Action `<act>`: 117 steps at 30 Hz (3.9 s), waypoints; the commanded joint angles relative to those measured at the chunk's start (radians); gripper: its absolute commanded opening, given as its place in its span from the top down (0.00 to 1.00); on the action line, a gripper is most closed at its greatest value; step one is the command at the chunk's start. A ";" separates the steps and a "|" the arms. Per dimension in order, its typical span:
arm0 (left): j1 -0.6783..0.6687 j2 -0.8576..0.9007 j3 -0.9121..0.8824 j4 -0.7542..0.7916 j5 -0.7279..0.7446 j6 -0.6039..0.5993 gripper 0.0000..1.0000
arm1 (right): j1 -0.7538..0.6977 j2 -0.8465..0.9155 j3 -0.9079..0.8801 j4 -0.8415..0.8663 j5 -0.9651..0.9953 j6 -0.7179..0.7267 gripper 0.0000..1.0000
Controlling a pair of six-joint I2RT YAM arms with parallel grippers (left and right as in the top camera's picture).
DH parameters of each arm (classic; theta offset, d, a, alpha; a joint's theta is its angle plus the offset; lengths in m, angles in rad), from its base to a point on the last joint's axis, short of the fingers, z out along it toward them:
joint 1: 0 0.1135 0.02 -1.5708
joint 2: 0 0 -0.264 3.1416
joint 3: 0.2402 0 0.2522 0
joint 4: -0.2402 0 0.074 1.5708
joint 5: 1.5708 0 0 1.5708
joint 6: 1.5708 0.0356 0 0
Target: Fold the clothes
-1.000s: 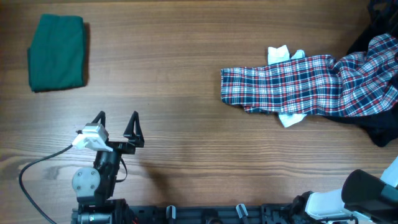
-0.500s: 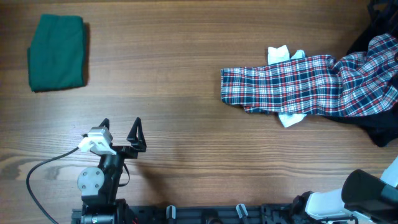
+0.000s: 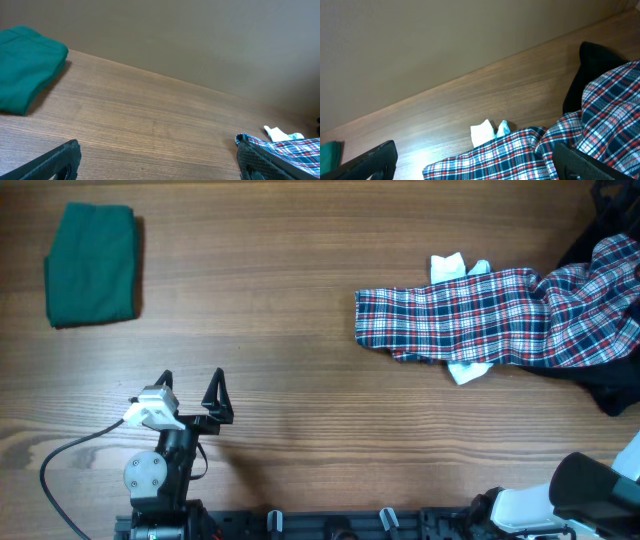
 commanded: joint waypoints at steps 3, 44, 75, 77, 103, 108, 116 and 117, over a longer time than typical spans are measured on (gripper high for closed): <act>0.008 -0.009 -0.008 0.000 -0.012 -0.002 0.00 | 0.002 0.009 0.010 0.001 0.007 -0.018 0.00; 0.008 -0.008 -0.008 0.000 -0.012 -0.002 0.00 | 0.378 -0.201 -0.095 0.057 0.169 -0.066 0.00; 0.008 -0.008 -0.008 0.000 -0.012 -0.002 0.00 | 0.380 -1.523 -2.004 1.315 0.148 -0.175 0.00; 0.008 -0.008 -0.008 0.000 -0.012 -0.002 0.00 | 0.376 -1.542 -2.022 1.313 0.143 -0.175 0.00; 0.008 -0.008 -0.008 0.000 -0.012 -0.002 0.00 | 0.376 -1.645 -2.038 1.107 0.272 -0.046 0.00; 0.008 -0.008 -0.008 0.000 -0.012 -0.002 0.00 | 0.376 -1.645 -2.038 1.107 0.272 -0.046 0.00; 0.008 -0.008 -0.008 0.000 -0.012 -0.002 0.00 | 0.376 -1.645 -2.038 1.107 0.272 -0.046 0.00; 0.008 -0.008 -0.008 0.000 -0.012 -0.002 0.00 | 0.376 -1.645 -2.038 1.107 0.272 -0.046 0.00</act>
